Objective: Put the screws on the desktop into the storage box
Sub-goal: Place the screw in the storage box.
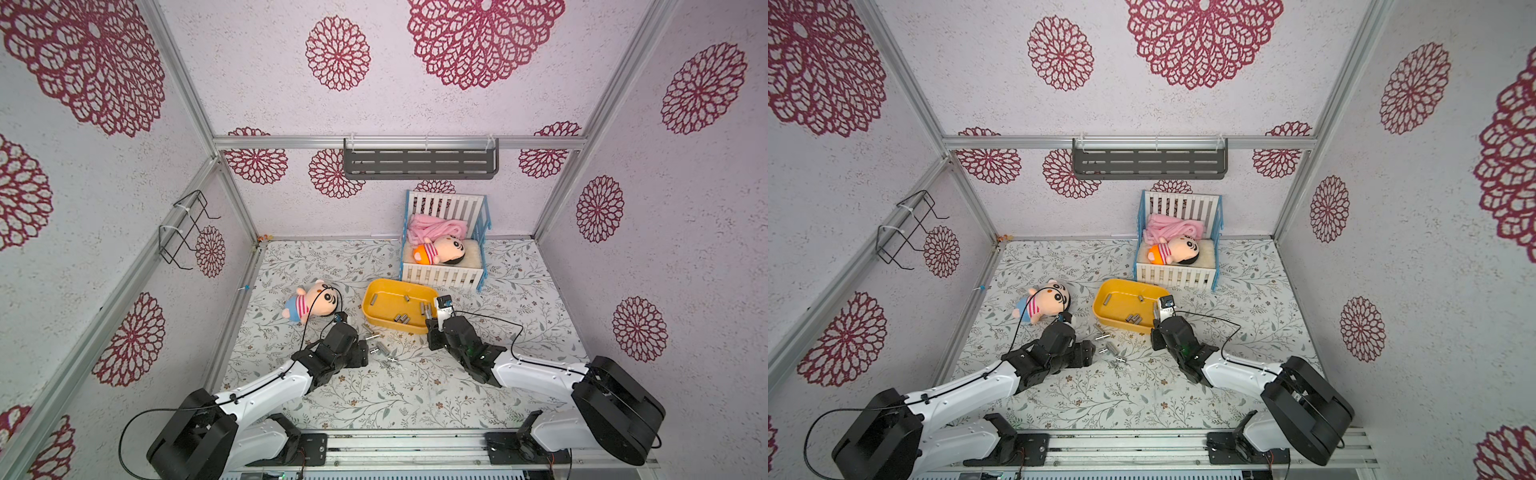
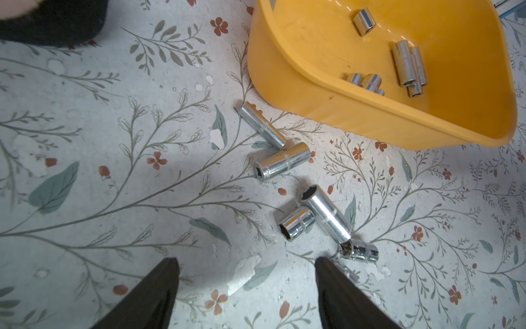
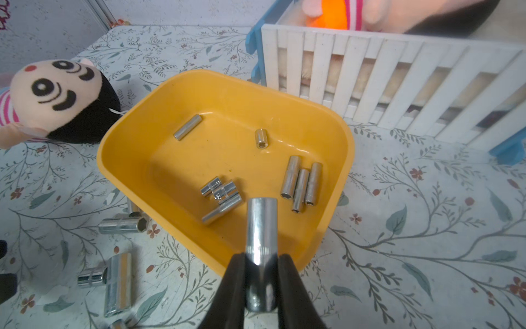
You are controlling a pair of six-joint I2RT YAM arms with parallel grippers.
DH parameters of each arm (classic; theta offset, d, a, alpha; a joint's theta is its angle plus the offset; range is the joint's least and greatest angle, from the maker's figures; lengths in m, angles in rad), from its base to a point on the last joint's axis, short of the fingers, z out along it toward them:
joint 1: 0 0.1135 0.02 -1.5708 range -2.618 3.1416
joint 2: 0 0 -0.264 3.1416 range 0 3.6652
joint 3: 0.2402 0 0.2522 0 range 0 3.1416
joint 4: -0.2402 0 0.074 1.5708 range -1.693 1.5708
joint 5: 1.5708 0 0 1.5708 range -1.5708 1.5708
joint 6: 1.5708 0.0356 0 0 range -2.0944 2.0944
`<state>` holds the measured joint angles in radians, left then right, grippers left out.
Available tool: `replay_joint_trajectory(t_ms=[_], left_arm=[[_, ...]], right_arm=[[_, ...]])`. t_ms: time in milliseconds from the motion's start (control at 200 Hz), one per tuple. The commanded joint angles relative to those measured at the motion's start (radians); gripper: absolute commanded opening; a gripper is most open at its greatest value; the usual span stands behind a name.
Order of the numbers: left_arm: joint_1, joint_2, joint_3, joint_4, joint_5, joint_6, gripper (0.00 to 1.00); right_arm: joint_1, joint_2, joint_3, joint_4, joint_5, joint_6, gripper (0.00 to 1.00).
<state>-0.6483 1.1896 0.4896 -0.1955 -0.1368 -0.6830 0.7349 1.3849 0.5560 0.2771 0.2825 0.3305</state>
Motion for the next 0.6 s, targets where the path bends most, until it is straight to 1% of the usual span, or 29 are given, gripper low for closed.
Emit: replay_joint_trajectory(t_ms=[0,280,310,405,595], left_arm=[[-0.008,0.009,0.026,0.004,-0.004,0.005,0.81],[-0.014,0.027,0.034,0.002,0.007,0.004,0.81],[-0.014,0.027,0.036,0.003,0.008,0.005,0.80],[-0.017,0.024,0.036,0.004,0.008,0.005,0.81],[-0.020,0.020,0.034,0.004,0.008,0.004,0.81]], right_arm=[[-0.008,0.014,0.045,0.016,-0.028,0.018,0.00],[-0.011,0.090,0.103,-0.038,-0.045,0.035,0.07],[-0.011,0.096,0.107,-0.042,-0.047,0.033,0.10],[-0.011,0.100,0.109,-0.045,-0.055,0.039,0.26],[-0.011,0.076,0.093,-0.033,-0.063,0.040,0.46]])
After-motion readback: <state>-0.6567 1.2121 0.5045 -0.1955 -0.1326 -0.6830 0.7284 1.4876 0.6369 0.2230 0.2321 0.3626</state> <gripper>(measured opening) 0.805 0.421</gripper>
